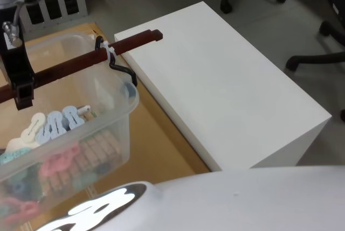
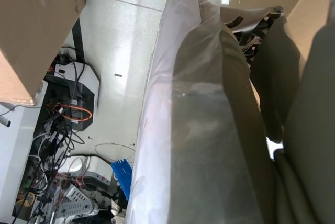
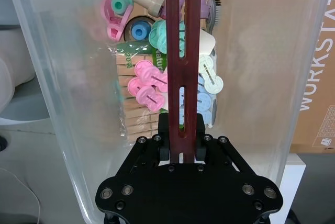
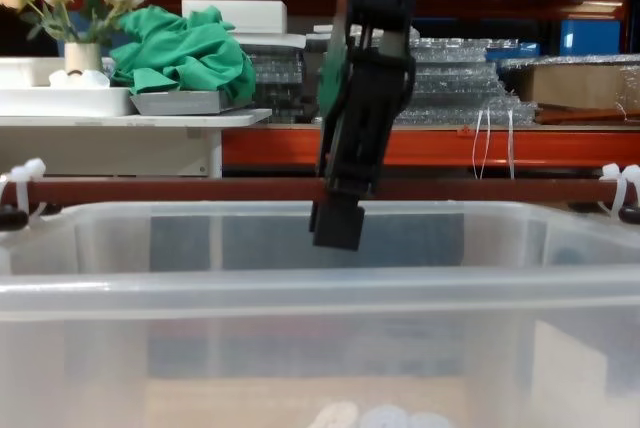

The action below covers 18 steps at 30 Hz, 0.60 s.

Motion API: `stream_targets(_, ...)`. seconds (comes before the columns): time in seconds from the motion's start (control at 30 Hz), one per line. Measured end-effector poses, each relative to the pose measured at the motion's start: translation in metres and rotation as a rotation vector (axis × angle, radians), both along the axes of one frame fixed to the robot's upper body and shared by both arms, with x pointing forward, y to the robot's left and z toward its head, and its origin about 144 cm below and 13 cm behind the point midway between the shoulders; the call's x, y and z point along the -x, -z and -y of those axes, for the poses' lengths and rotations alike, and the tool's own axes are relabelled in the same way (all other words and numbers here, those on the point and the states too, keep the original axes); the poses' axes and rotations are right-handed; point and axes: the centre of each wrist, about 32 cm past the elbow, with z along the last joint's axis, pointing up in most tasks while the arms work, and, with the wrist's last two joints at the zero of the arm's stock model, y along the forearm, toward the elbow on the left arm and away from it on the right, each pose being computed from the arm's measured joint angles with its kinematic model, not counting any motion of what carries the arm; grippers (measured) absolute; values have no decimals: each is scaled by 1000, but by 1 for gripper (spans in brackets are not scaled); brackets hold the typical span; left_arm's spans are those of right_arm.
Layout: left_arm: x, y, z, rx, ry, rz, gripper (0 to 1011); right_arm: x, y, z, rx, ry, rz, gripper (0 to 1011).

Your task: Use one hand to grasp the basket and place it at the designated location.

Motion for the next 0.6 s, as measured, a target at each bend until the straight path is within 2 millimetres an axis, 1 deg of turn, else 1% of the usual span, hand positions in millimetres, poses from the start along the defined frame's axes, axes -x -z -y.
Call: stream_targets(0.6,0,0,0,0,0,0,0,-11,18,-5,4,31,-23,239)
